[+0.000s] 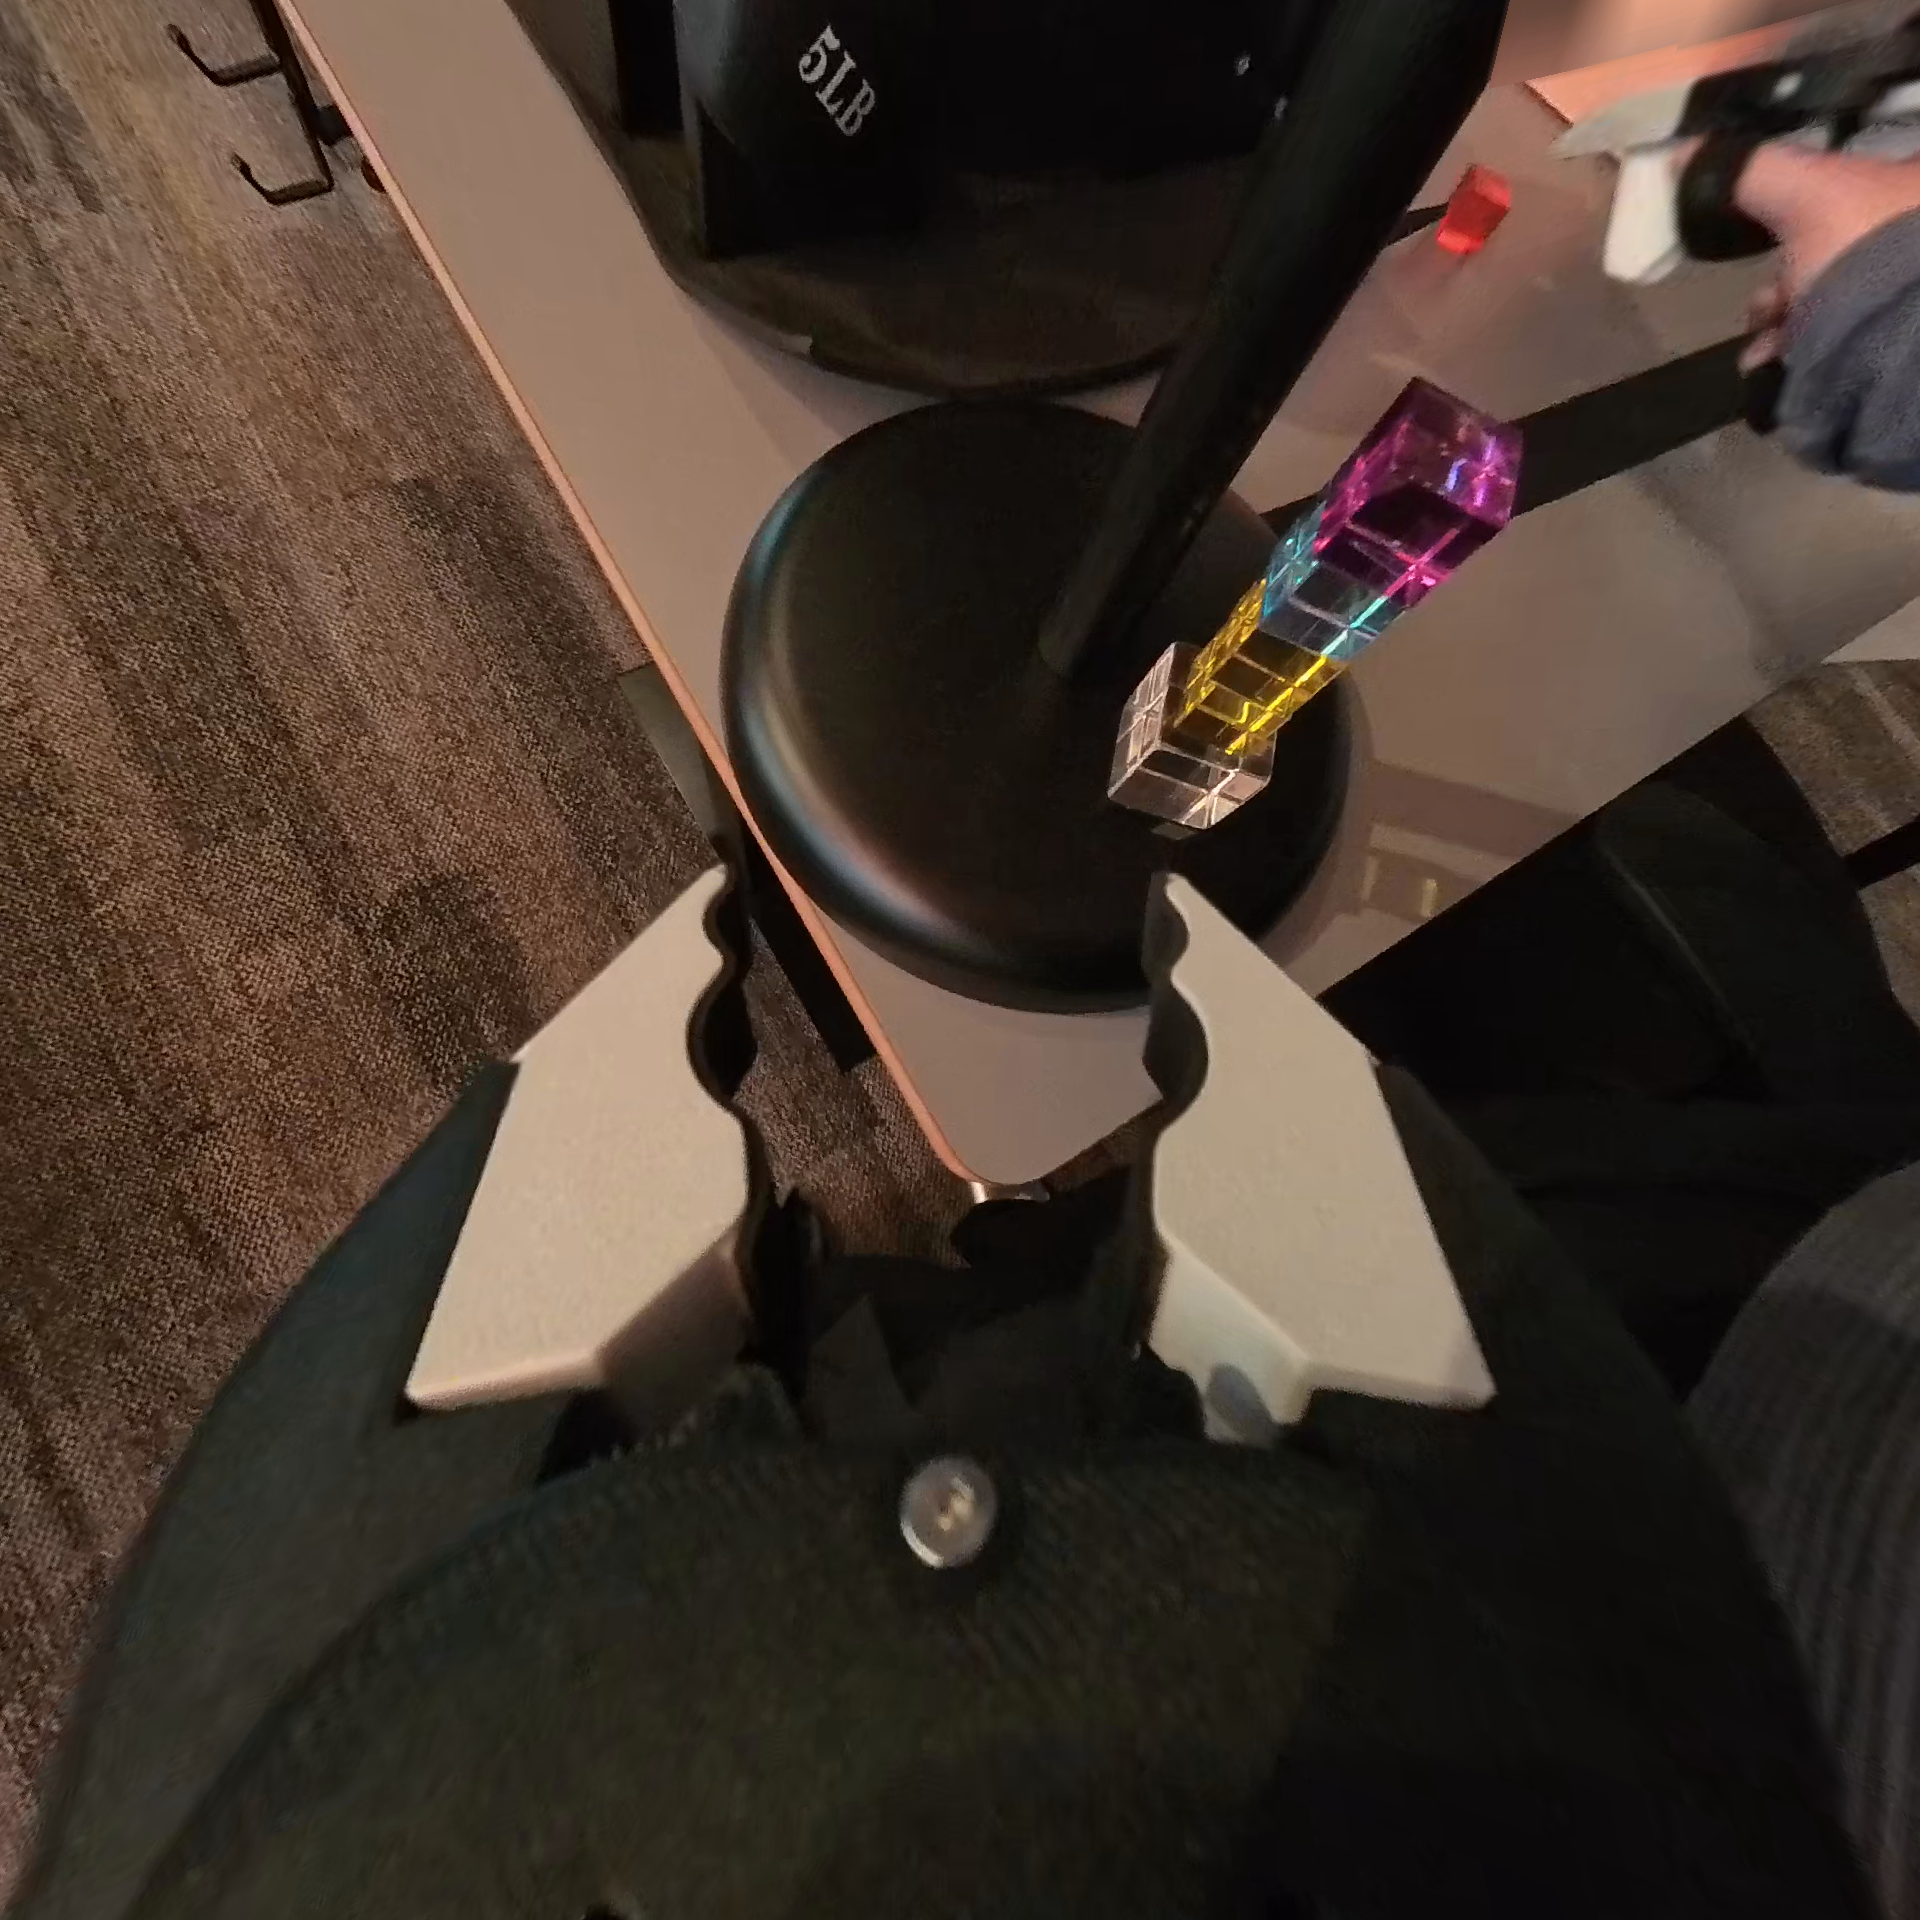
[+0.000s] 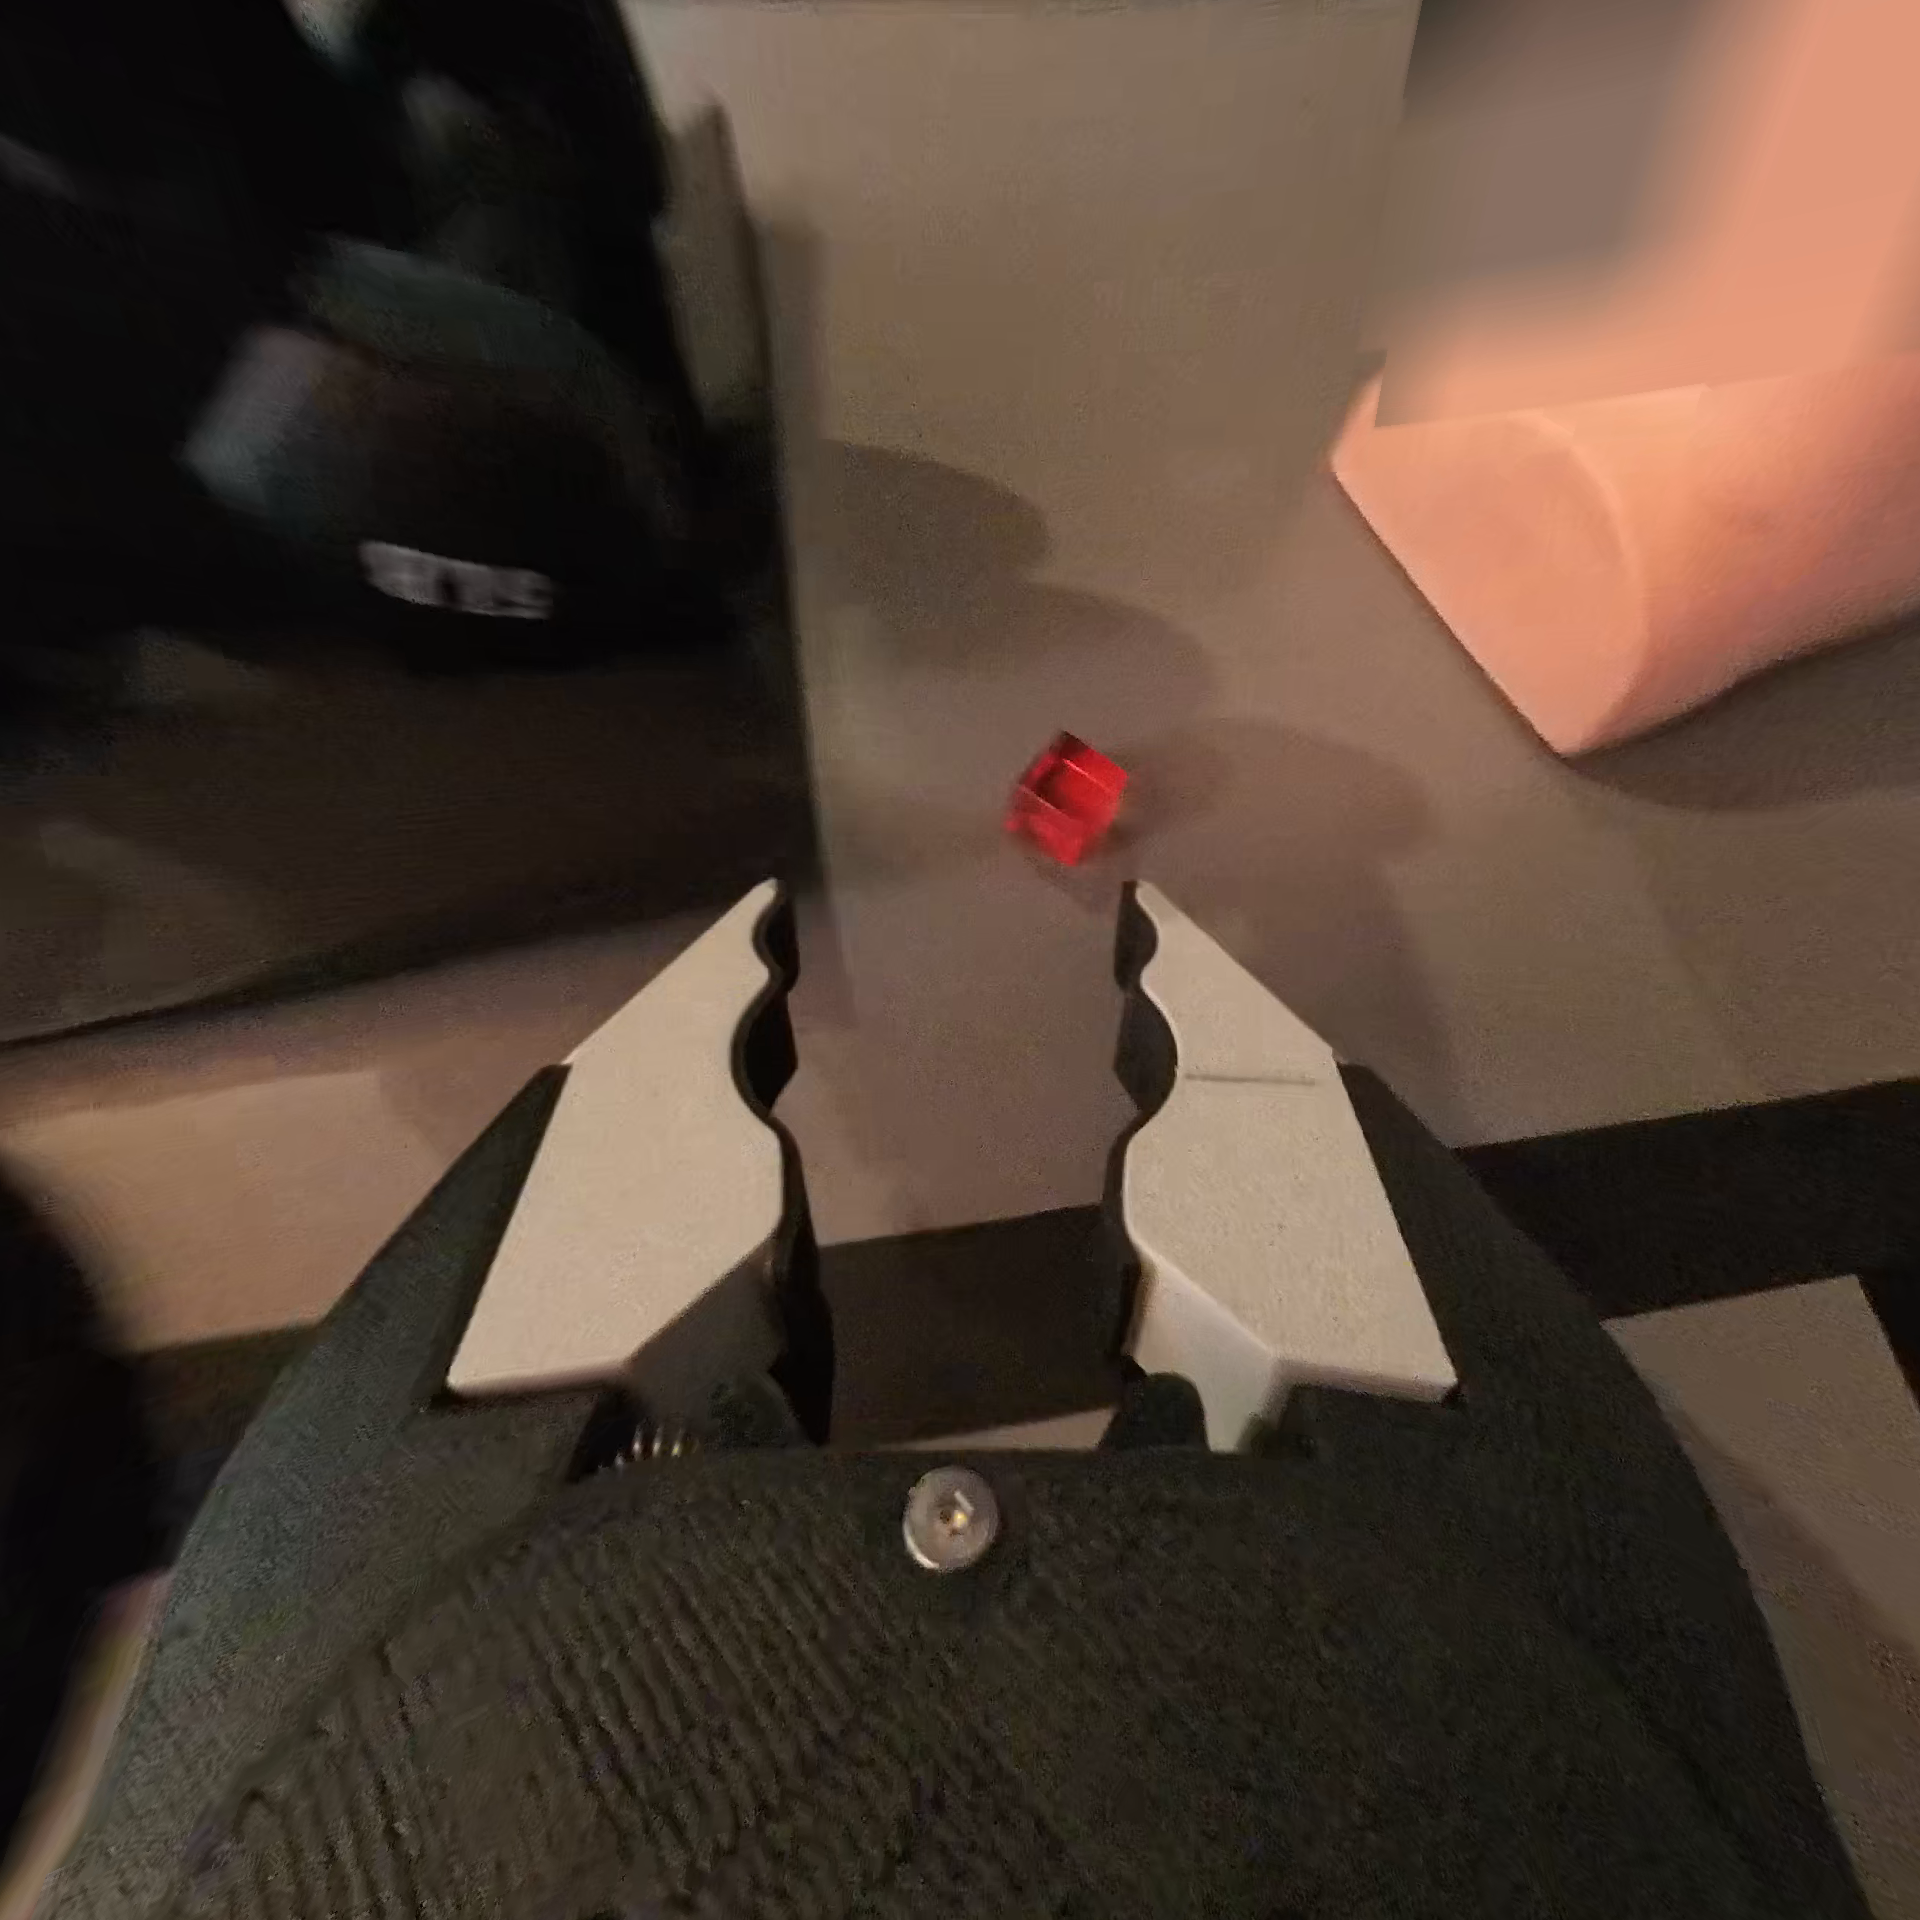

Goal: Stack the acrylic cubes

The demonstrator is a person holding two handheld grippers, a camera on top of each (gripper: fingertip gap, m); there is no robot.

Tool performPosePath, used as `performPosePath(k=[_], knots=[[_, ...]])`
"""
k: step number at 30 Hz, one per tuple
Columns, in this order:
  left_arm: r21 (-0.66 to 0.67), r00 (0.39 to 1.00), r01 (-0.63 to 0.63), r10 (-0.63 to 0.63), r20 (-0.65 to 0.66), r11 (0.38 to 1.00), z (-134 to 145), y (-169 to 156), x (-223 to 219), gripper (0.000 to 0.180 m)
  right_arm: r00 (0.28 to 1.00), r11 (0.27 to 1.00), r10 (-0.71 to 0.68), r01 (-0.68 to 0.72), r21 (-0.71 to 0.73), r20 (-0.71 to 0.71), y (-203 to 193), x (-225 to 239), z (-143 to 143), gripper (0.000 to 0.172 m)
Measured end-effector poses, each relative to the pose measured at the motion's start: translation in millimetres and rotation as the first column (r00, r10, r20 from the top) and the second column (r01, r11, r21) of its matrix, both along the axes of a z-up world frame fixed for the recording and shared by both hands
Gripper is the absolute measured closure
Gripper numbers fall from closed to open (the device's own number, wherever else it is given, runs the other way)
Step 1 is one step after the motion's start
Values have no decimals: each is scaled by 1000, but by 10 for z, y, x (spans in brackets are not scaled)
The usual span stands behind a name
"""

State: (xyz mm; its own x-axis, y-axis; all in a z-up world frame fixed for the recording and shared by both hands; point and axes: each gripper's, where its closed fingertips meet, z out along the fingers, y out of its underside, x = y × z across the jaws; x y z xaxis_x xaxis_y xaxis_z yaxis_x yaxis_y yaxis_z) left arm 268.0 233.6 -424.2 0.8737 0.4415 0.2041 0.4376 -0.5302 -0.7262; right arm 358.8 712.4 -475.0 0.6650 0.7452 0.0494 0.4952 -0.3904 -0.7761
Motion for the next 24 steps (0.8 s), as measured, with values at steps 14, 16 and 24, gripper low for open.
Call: performPosePath(k=[14,16,24], knots=[[-78,994,-79,85,73,994,-130,-234,238,105,956,984,-154,172,-50,248,639,-188,-729,146],[-80,994,-72,78,74,994,-149,-256,271,105,956,990,-125,137,-27,266,621,-178,-718,146],[-28,999,-10,12,49,1000,-29,-286,109,108,991,992,121,-124,35,63,-321,-69,-23,146]])
